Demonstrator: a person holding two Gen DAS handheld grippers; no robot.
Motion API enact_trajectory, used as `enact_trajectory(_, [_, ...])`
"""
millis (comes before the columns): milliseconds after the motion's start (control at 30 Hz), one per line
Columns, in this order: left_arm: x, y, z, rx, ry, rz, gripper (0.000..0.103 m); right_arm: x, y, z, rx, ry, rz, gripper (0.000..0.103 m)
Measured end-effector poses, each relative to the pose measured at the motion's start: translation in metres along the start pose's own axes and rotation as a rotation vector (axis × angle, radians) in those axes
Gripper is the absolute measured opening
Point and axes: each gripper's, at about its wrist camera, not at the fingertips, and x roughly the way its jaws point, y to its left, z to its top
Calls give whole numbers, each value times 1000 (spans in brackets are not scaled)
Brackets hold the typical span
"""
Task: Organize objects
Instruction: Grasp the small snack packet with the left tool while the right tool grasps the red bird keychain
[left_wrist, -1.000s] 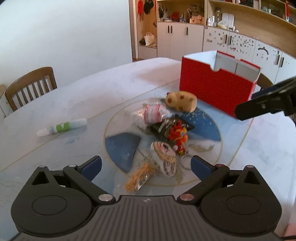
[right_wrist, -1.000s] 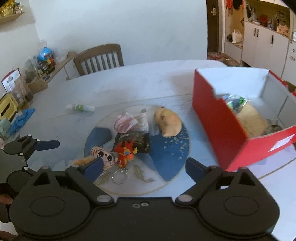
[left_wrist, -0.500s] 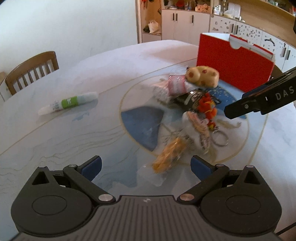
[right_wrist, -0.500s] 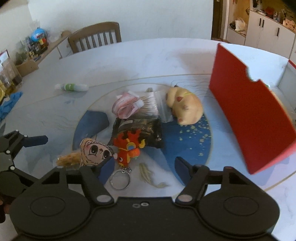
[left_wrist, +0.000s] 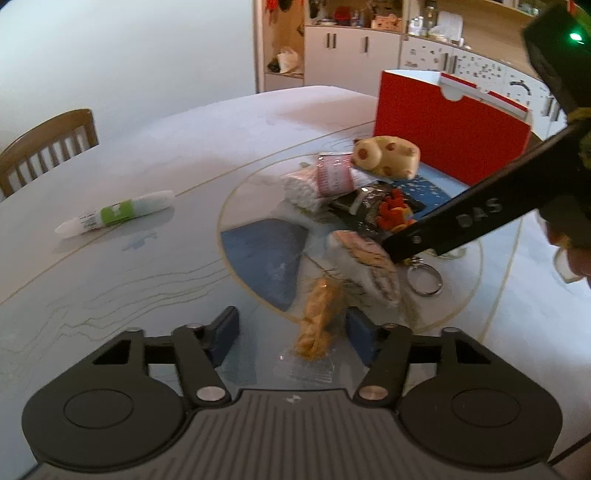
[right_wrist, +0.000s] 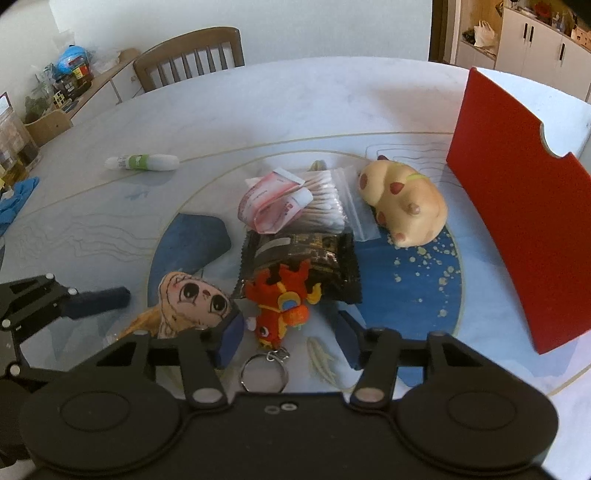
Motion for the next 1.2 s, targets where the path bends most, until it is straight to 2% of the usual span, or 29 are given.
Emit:
enact_trajectory(67, [-1,-3,0,13,-1,-15,49,1,2,1,-4,1,4,51])
enact_trajectory(167, [-1,-7,1,20,-2,-24,35,2,5,2,-13,1,5,40])
enact_trajectory(233, [-2,-8,1,12,1,-22,31,2,6,3,-16,1,11,36])
enact_trajectory(300, [-2,-8,1,3,2,-14,21,0,6,2,-13,-3,8,36])
enact_trajectory(700, [-22,-3,-3,-99,25,-18,20,-38,-6,-14,39,-46,49,36])
enact_trajectory(1033, [-52,-19,1,-150,7,-67,20,-90,-15,-32,29,-94,56,36])
enact_trajectory(1100, [-56,-25,6,-146,-4,-85,20,-100,-20,-35,23,-96,48,36])
enact_trajectory(1200, [-64,-42,15,-72,-27,-92,20,-115,-31,-38,39,-94,47,36])
